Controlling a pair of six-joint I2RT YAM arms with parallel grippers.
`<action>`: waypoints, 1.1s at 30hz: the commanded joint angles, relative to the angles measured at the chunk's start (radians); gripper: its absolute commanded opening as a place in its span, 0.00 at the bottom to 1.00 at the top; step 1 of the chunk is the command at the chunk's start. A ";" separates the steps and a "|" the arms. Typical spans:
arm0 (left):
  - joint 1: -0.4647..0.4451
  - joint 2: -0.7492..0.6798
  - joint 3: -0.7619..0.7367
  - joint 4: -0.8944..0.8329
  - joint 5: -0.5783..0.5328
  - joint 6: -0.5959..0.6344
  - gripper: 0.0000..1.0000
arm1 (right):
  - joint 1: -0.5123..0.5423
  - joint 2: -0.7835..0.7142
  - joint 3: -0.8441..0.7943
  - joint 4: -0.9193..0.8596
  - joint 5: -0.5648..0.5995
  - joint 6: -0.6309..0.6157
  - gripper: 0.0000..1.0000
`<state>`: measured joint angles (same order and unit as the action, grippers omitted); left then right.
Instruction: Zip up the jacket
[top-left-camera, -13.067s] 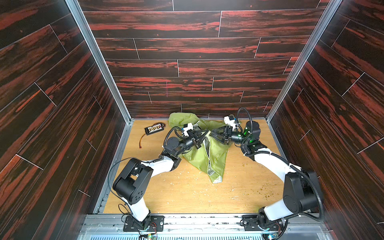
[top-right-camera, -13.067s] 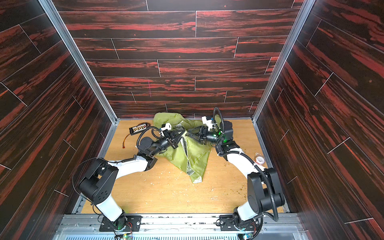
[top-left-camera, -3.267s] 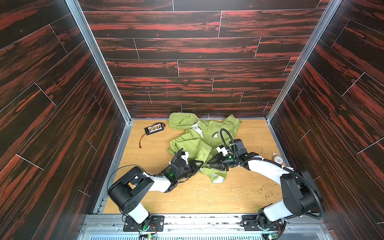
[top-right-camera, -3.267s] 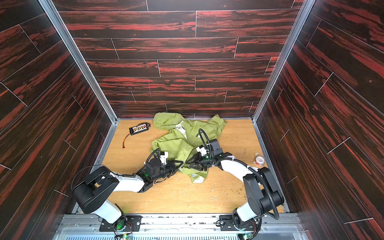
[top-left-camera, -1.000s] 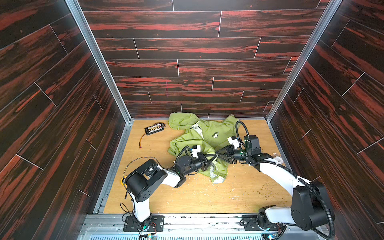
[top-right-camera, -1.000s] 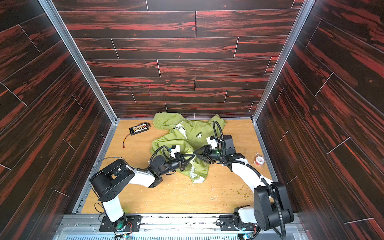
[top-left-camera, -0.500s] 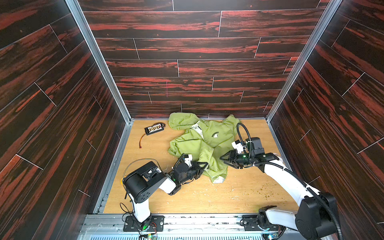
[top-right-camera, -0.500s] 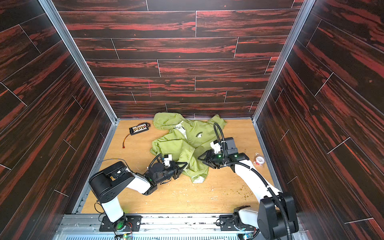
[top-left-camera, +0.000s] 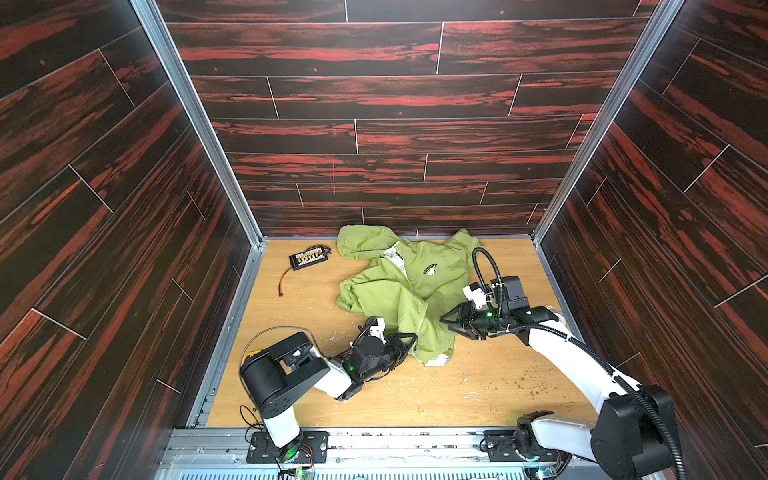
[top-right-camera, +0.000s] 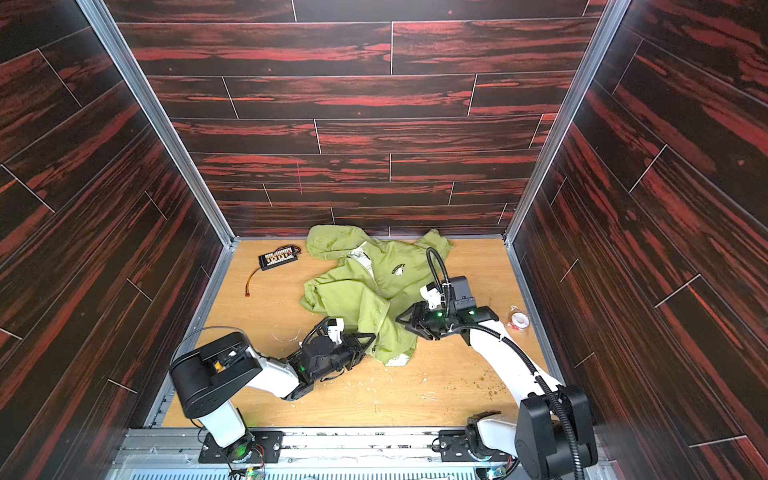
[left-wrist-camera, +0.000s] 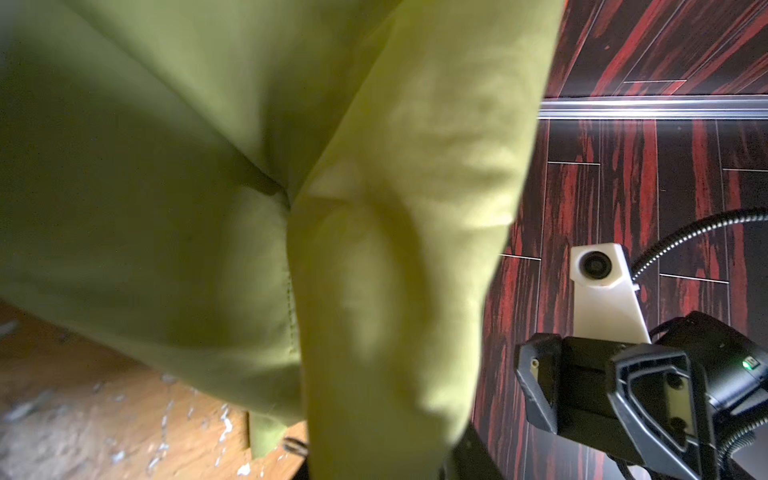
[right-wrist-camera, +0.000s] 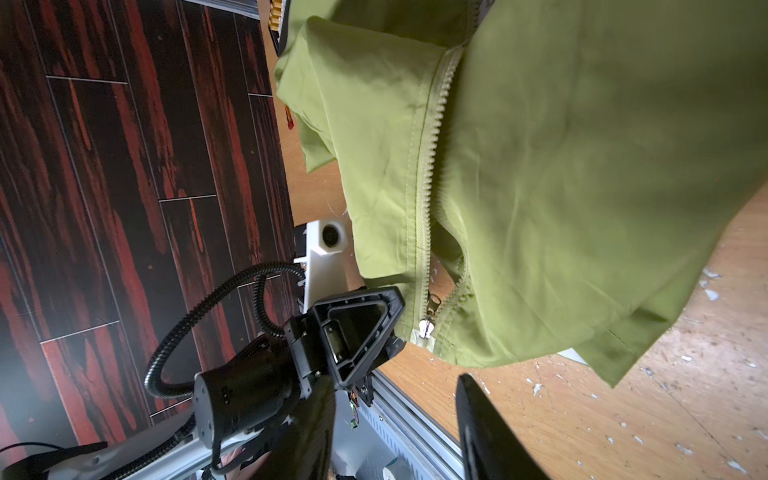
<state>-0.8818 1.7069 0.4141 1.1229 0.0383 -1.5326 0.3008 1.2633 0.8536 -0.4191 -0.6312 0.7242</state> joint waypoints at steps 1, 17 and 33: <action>-0.008 -0.113 -0.028 -0.144 -0.096 0.036 0.32 | -0.004 -0.036 0.009 -0.009 -0.021 -0.009 0.50; -0.046 -0.113 0.032 -0.242 -0.089 0.009 0.37 | -0.005 -0.045 -0.002 0.009 -0.035 0.000 0.50; -0.135 0.078 0.048 -0.067 -0.162 -0.095 0.38 | -0.009 -0.058 0.012 -0.003 -0.039 -0.002 0.50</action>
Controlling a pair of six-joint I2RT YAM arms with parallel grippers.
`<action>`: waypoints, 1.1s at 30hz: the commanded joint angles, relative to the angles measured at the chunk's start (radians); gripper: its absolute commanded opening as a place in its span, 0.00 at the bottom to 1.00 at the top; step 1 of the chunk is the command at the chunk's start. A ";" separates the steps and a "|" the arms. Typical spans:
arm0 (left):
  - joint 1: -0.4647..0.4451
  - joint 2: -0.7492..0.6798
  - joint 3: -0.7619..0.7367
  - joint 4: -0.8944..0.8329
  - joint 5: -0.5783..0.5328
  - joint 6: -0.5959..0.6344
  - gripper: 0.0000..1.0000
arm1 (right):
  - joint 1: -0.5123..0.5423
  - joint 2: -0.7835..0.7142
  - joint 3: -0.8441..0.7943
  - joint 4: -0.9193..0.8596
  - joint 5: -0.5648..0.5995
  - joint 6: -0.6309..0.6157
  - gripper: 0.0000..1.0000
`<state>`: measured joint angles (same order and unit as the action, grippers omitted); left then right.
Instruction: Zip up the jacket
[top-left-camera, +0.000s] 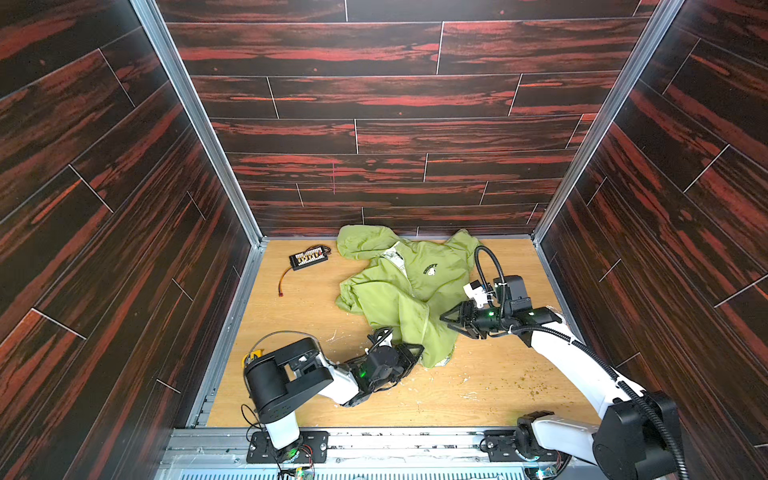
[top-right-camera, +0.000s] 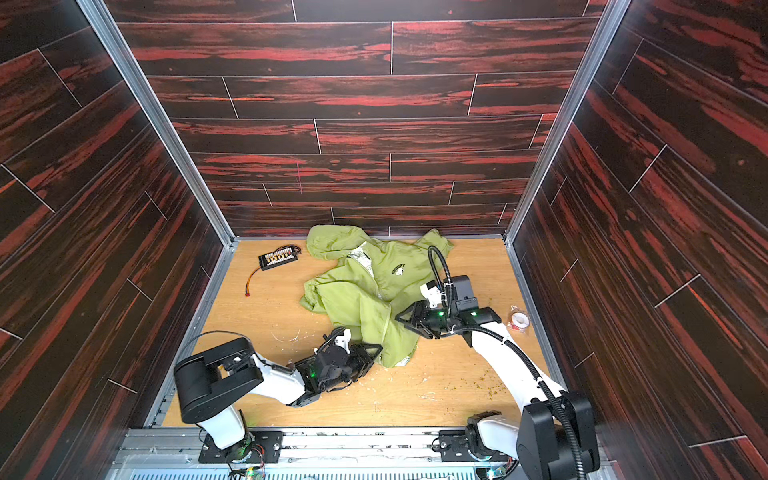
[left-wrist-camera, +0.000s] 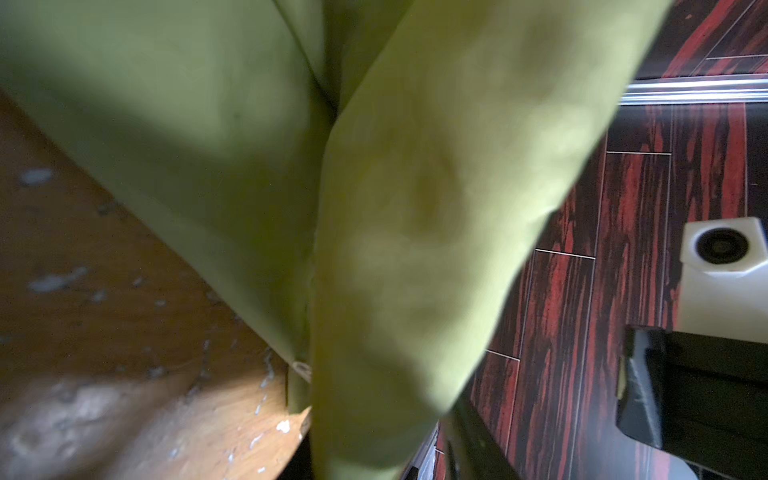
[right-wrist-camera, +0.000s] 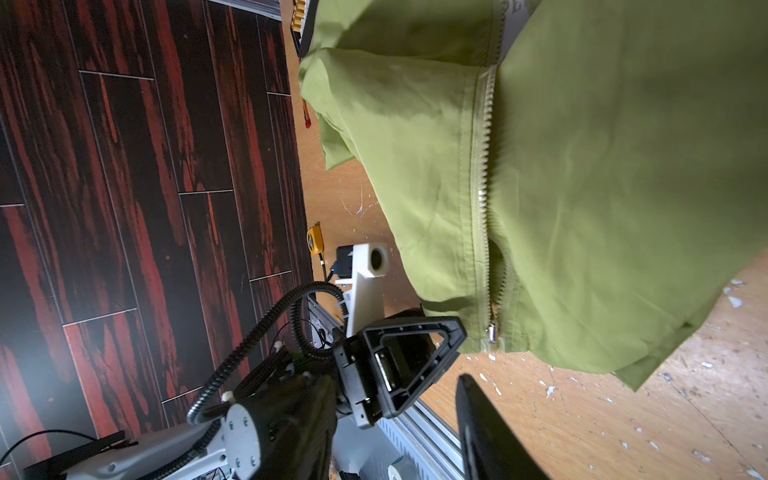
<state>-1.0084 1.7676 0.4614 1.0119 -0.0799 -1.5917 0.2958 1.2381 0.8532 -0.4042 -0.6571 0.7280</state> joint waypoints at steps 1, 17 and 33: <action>-0.012 0.017 0.000 0.034 -0.051 -0.038 0.39 | -0.004 -0.035 0.012 -0.019 -0.013 -0.006 0.50; -0.053 0.054 0.048 -0.073 -0.096 -0.070 0.40 | -0.015 -0.052 -0.008 -0.021 -0.020 -0.001 0.49; -0.067 0.188 0.048 0.140 -0.194 -0.118 0.36 | -0.025 -0.058 0.000 -0.064 -0.015 -0.021 0.49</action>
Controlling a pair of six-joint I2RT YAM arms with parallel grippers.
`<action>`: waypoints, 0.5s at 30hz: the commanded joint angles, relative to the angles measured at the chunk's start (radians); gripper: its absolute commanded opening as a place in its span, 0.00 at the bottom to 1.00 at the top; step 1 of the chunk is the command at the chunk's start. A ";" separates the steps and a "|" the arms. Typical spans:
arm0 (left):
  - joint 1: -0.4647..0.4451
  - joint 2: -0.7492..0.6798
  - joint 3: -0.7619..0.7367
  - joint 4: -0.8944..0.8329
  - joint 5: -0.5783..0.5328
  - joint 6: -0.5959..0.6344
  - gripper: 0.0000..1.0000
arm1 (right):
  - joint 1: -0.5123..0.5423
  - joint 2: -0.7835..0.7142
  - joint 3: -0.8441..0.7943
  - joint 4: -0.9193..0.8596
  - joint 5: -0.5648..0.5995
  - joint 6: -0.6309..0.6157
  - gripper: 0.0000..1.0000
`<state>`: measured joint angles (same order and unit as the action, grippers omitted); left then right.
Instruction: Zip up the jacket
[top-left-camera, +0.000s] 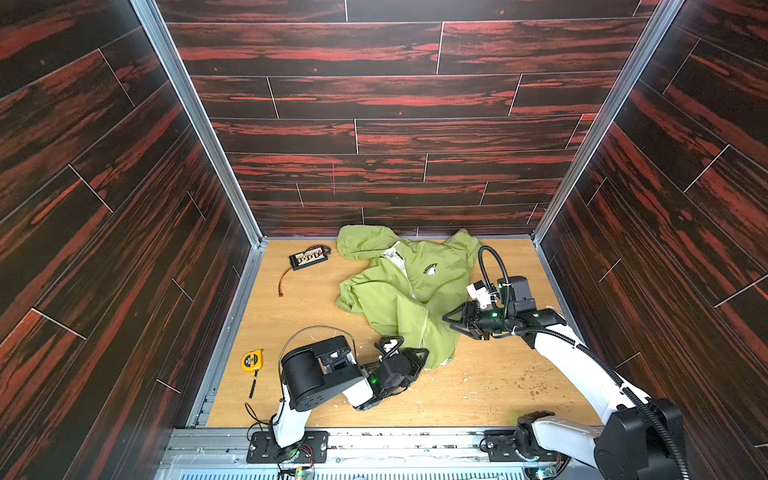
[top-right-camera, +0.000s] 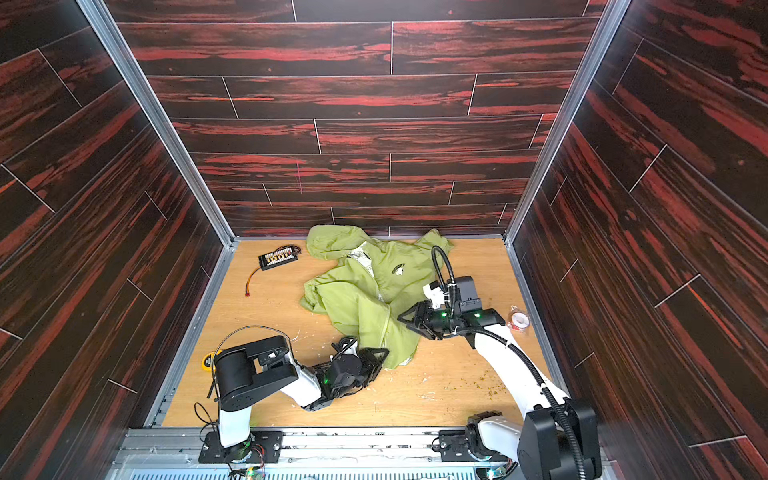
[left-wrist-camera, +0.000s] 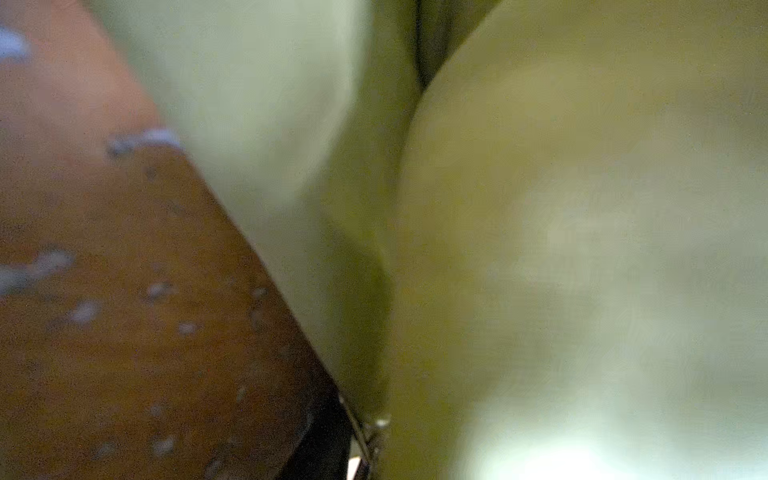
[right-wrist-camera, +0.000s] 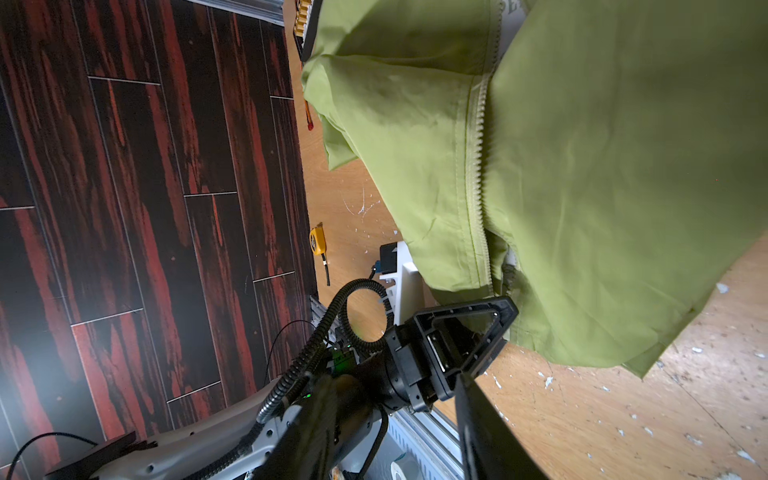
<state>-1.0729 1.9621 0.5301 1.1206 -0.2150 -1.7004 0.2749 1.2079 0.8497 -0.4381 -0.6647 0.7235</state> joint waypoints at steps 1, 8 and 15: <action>-0.002 -0.017 -0.033 0.029 -0.073 -0.006 0.33 | -0.004 -0.028 0.005 -0.033 -0.006 -0.016 0.49; 0.001 -0.136 -0.108 -0.004 -0.149 0.057 0.14 | -0.004 -0.034 0.015 -0.033 -0.008 -0.011 0.49; 0.024 -0.267 -0.112 -0.052 -0.108 0.183 0.08 | -0.004 -0.036 0.044 -0.040 -0.021 -0.011 0.49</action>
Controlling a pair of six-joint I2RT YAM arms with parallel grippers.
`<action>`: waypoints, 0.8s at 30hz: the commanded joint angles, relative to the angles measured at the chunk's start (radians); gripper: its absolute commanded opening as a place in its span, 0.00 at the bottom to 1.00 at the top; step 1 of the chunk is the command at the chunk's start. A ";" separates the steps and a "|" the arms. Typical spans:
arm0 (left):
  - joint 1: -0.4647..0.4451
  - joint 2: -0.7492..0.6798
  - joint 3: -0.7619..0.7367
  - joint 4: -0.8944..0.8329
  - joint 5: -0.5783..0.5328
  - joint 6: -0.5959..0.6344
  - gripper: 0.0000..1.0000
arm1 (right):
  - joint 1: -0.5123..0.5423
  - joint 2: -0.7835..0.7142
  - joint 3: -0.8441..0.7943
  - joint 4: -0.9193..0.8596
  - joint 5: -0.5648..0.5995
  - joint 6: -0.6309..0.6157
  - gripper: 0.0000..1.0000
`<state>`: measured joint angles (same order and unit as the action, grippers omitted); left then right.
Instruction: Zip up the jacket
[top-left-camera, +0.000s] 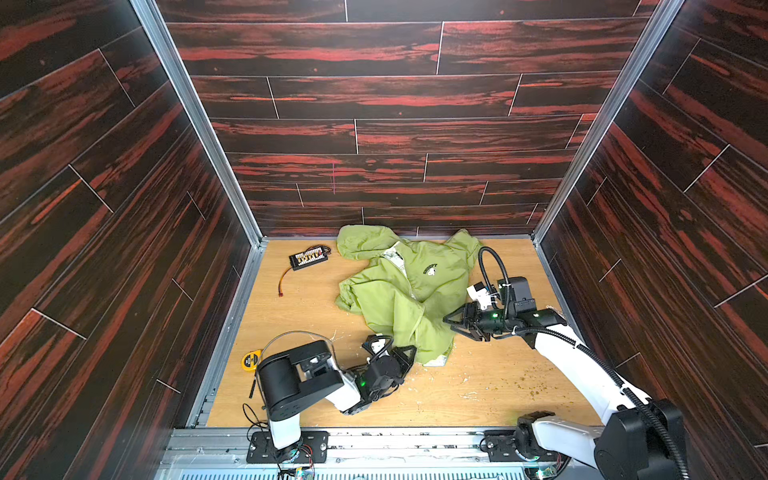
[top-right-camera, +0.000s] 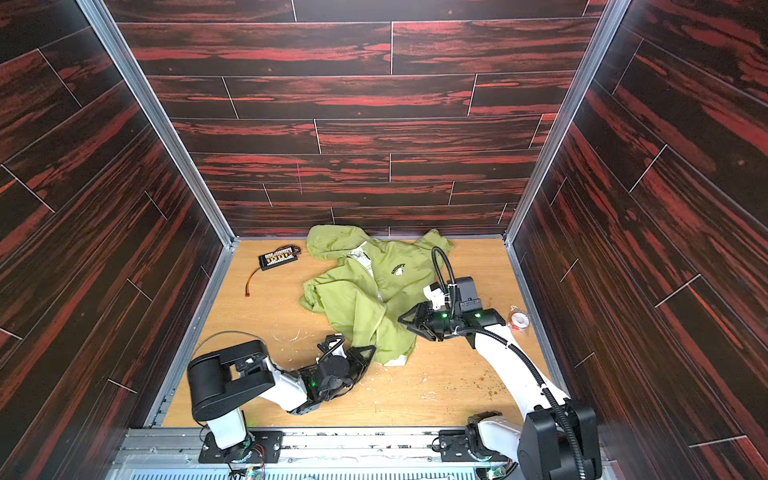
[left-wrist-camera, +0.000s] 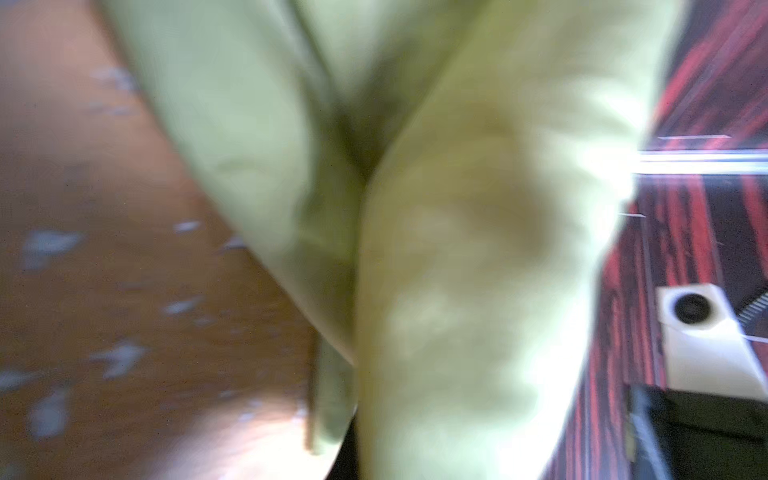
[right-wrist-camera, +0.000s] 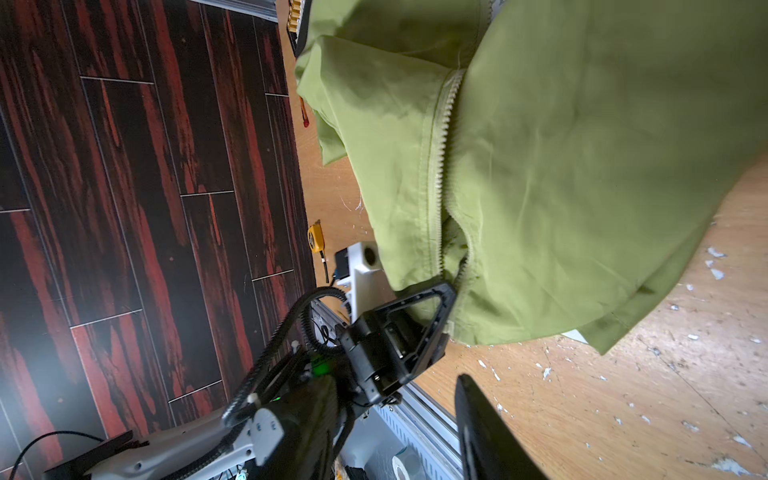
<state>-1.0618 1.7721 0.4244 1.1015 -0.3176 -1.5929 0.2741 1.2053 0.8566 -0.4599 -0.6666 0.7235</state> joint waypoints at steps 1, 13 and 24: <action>0.019 -0.102 -0.004 -0.051 0.006 0.097 0.06 | -0.004 -0.033 0.044 -0.020 -0.024 -0.011 0.49; 0.159 -0.255 0.085 -0.131 0.322 0.258 0.00 | -0.004 0.009 0.108 0.007 -0.158 -0.004 0.48; 0.302 -0.299 0.202 -0.175 0.596 0.272 0.00 | -0.002 0.069 0.136 0.128 -0.252 0.091 0.45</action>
<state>-0.8005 1.5246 0.5781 0.9154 0.1677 -1.3338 0.2741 1.2541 0.9520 -0.3790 -0.8749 0.7860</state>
